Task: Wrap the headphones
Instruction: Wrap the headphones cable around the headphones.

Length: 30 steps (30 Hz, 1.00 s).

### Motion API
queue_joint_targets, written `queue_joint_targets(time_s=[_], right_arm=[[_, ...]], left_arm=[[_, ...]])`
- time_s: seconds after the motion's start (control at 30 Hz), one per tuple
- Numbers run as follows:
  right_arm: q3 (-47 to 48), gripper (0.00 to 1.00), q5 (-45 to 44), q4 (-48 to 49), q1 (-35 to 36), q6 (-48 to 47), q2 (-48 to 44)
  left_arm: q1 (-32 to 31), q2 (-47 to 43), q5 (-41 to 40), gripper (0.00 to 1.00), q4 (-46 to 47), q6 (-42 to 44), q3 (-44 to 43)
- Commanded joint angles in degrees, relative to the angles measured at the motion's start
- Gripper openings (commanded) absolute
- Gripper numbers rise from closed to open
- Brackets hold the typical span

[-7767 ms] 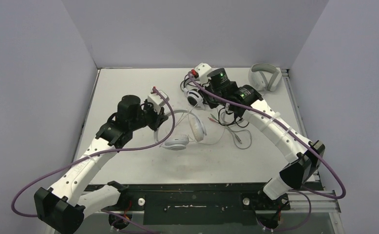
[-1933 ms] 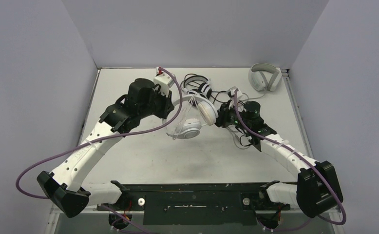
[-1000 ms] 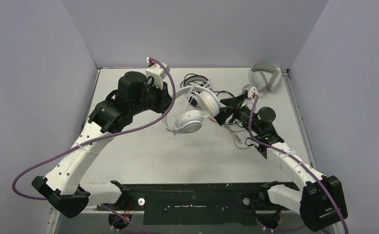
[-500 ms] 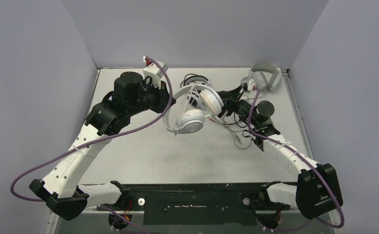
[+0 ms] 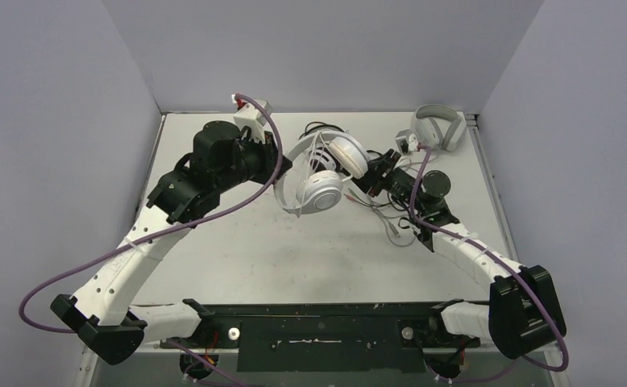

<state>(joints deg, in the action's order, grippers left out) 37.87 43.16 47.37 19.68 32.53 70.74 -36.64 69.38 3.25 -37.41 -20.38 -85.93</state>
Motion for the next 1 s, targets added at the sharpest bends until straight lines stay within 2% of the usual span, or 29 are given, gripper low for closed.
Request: queue_joint_targets(time_s=[0.0,0.17,0.3,0.4,0.53,0.7,0.97], right_arm=[[-1.3,0.00,-2.8,1.6,3.3,0.0,-0.8],[-5.1,0.00,-6.4,5.8,7.9,1.5,-0.9],[-7.7,0.00,-7.8,10.2,10.3,4.5,-0.5],[-9.1,0.00,-7.8,12.7,10.7,5.7,-0.7],[-10.1,0.00,-8.7,9.5,10.7,4.0,-2.8],[-9.9,0.00,-5.1,6.1,10.7,2.5,-3.2],[-12.8,0.00,-5.0,6.1,12.7,3.8,-3.2]], left_arm=[[0.0,-3.0,-5.1,0.00,11.4,-10.1,3.8],[0.0,-6.3,-7.7,0.00,22.4,-16.8,13.2],[0.0,-5.5,-11.5,0.00,21.4,-16.5,14.0],[0.0,-4.9,-11.3,0.00,22.5,-14.9,15.4],[0.0,-4.8,-15.2,0.00,21.8,-13.0,16.8],[0.0,-4.7,-19.1,0.00,22.1,-12.0,18.3],[0.0,-3.9,-20.4,0.00,25.2,-11.5,22.8]])
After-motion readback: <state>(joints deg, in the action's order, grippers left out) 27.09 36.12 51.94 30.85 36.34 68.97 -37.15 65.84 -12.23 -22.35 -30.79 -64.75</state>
